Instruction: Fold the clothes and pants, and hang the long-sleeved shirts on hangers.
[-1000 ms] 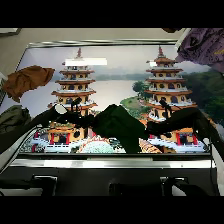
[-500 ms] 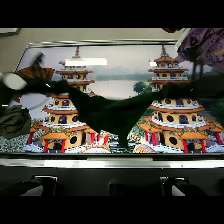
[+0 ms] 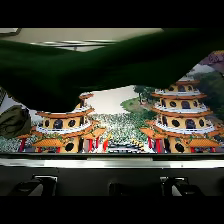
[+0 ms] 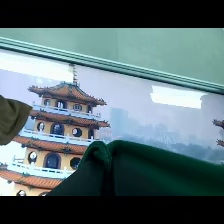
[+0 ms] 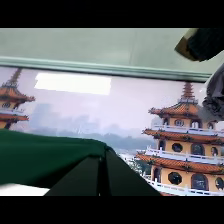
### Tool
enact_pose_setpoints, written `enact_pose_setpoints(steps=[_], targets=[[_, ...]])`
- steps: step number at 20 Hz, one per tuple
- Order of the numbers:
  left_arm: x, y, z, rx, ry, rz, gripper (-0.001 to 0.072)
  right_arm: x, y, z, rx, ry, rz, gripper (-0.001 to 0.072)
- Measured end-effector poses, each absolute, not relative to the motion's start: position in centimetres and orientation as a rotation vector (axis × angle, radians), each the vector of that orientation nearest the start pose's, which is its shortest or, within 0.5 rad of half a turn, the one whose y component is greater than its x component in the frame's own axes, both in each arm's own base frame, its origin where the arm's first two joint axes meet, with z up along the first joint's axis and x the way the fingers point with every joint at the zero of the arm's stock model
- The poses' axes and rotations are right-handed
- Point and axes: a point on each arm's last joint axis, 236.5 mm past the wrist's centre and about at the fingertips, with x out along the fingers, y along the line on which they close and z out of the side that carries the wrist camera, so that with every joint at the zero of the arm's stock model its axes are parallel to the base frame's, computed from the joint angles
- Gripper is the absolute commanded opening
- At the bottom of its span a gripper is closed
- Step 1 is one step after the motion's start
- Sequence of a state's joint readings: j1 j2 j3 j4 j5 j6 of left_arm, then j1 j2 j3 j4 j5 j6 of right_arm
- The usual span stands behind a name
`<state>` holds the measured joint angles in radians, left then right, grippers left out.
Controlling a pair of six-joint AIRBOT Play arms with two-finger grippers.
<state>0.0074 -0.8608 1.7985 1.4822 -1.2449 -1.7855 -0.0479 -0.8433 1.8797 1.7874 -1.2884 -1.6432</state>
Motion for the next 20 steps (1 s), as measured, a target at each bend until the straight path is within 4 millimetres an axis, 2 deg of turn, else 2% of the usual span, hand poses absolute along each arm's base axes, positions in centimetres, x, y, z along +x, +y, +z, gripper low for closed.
enact_pose_setpoints(steps=[3, 5, 6, 8, 10, 12, 14, 17, 20], targets=[[27.8, -1.0, 43.3, -0.285, 0.277, -0.007, 0.0012, 25.1, 2.4, 46.9, 0.033, 0.174, 0.102, 0.0027], [27.3, -0.8, 43.3, -0.297, 0.282, 0.005, 0.0012, 24.8, 2.0, 47.0, 0.055, 0.172, 0.085, 0.0027], [27.6, -0.7, 43.0, -0.306, 0.292, 0.011, 0.0013, 25.3, 1.8, 46.7, 0.064, 0.186, 0.077, 0.0027], [29.5, -0.6, 41.6, -0.309, 0.342, 0.024, 0.0012, 27.6, 1.6, 45.4, 0.094, 0.238, 0.065, 0.0028], [33.0, -0.5, 38.8, -0.308, 0.432, 0.039, 0.0015, 31.4, 1.2, 42.5, 0.124, 0.338, 0.052, 0.0028], [37.6, -0.4, 34.4, -0.303, 0.55, 0.058, 0.0014, 36.5, 1.0, 37.5, 0.151, 0.493, 0.04, 0.0028], [42.7, -0.4, 28.6, -0.285, 0.683, 0.073, 0.0015, 41.5, 0.8, 31.5, 0.171, 0.651, 0.028, 0.0028], [49.7, -0.5, 17.8, -0.26, 0.872, 0.088, 0.0016, 48.3, 0.5, 20.7, 0.198, 0.878, 0.008, 0.0029], [54.0, -1.1, 7.5, -0.243, 1.016, 0.095, 0.0016, 52.3, 1.4, 10.0, 0.244, 1.071, 0.022, 0.0029]])
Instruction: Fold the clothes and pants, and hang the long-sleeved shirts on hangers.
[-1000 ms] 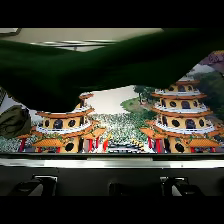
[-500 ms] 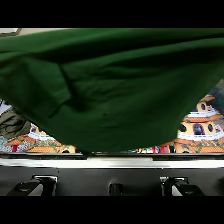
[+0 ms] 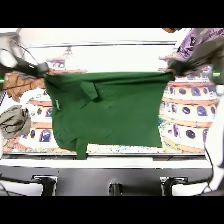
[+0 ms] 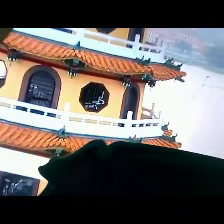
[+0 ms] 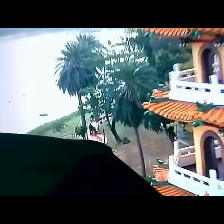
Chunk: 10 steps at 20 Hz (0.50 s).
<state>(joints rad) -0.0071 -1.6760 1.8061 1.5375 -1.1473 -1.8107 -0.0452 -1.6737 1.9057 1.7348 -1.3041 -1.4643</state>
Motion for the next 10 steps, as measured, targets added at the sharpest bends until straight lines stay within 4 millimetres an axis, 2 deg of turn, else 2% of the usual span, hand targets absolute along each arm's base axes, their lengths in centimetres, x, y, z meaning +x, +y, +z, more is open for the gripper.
enact_pose_setpoints(steps=[2, 3, 5, 6, 8, 10], targets=[[55.1, -1.8, 2.1, -0.248, 1.091, 0.09, 0.0043, 53.5, 2.2, 4.0, 0.286, 1.174, 0.037, 0.0034], [55.3, -2.1, 0.2, -0.254, 1.119, 0.087, 0.0115, 53.7, 2.6, 1.4, 0.31, 1.22, 0.044, 0.0076], [55.4, -2.6, -2.4, -0.27, 1.163, 0.08, 0.034, 53.9, 3.4, -2.0, 0.349, 1.281, 0.058, 0.026], [55.4, -2.7, -2.9, -0.274, 1.173, 0.075, 0.0407, 53.9, 3.7, -2.9, 0.363, 1.298, 0.064, 0.0296], [54.9, -2.2, -2.9, -0.264, 1.201, 0.068, 0.0413, 53.6, 4.0, -3.2, 0.359, 1.315, 0.095, 0.0321], [53.8, -0.9, -1.7, -0.237, 1.229, 0.061, 0.0412, 52.5, 3.5, -2.2, 0.328, 1.336, 0.138, 0.0327]])
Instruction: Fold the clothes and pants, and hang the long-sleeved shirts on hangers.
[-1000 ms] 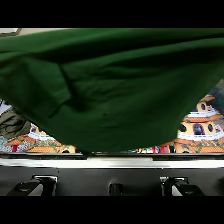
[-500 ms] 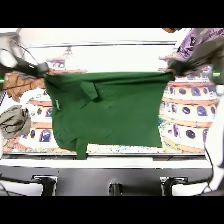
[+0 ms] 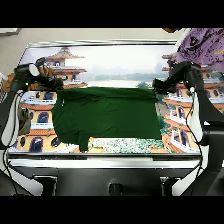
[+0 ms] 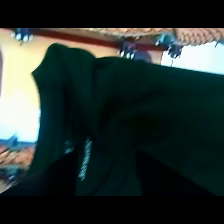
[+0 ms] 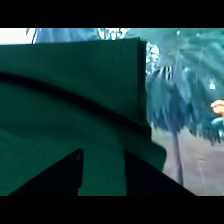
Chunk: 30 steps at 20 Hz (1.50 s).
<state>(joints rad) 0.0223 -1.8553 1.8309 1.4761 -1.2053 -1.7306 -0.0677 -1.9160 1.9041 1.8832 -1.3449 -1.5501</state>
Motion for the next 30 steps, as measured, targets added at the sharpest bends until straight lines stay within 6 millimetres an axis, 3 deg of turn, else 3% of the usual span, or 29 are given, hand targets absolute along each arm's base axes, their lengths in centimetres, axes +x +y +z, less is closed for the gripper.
enact_pose_setpoints(steps=[2, 4, 6, 10, 14, 19, 30], targets=[[52.0, 1.3, -0.4, -0.218, 1.266, 0.078, 0.0412, 51.2, 2.5, -0.2, 0.338, 1.33, 0.177, 0.0423], [49.7, 3.6, 0.9, -0.231, 1.293, 0.106, 0.0411, 49.0, 0.7, 1.5, 0.38, 1.33, 0.195, 0.0434], [46.5, 5.5, 1.6, -0.264, 1.327, 0.134, 0.0409, 45.2, -1.5, 2.0, 0.46, 1.343, 0.189, 0.0435], [38.0, 7.5, 1.0, -0.351, 1.401, 0.194, 0.0408, 35.7, -2.9, -0.6, 0.626, 1.416, 0.156, 0.044], [31.7, 7.5, -1.2, -0.399, 1.45, 0.233, 0.0408, 29.5, -0.9, -4.9, 0.707, 1.481, 0.159, 0.0473], [29.0, 7.2, -2.8, -0.413, 1.485, 0.249, 0.0408, 27.3, 0.2, -7.8, 0.734, 1.482, 0.154, 0.0474], [28.1, 7.0, -3.2, -0.441, 1.501, 0.271, 0.0411, 26.8, 3.1, -10.6, 0.906, 1.536, 0.238, 0.0457]])
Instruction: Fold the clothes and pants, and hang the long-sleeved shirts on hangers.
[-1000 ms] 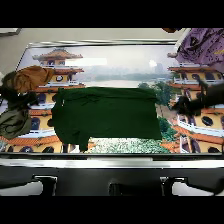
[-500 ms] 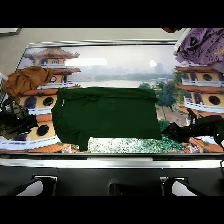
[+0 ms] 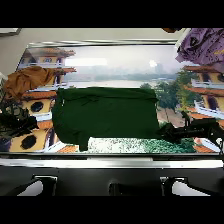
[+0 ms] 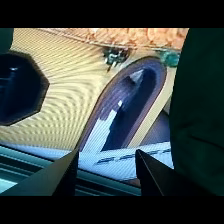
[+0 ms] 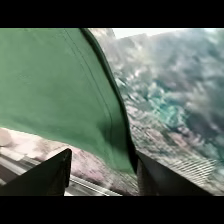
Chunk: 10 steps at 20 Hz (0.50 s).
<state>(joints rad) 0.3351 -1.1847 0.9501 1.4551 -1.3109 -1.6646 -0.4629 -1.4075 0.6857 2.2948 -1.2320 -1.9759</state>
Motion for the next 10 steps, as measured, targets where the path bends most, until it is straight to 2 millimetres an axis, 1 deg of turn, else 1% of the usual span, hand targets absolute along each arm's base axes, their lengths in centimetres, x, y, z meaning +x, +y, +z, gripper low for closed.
enact_pose_setpoints(steps=[1, 4, 5, 6, 10], targets=[[28.1, 7.0, -3.2, -0.443, 1.502, 0.272, 0.0412, 26.8, 3.3, -10.7, 0.919, 1.541, 0.241, 0.036], [27.8, 6.9, -3.6, -0.468, 1.506, 0.257, 0.0412, 26.5, 3.3, -11.4, 0.916, 1.553, 0.237, 0.016], [27.8, 6.7, -3.8, -0.502, 1.495, 0.236, 0.0412, 26.5, 3.3, -11.5, 0.915, 1.554, 0.235, 0.0058], [27.9, 6.2, -4.2, -0.552, 1.479, 0.204, 0.0412, 26.4, 3.2, -11.6, 0.914, 1.555, 0.234, 0.0029], [28.7, 3.9, -5.5, -0.767, 1.374, 0.063, 0.0412, 26.4, 3.3, -11.6, 0.916, 1.555, 0.237, 0.0028]])
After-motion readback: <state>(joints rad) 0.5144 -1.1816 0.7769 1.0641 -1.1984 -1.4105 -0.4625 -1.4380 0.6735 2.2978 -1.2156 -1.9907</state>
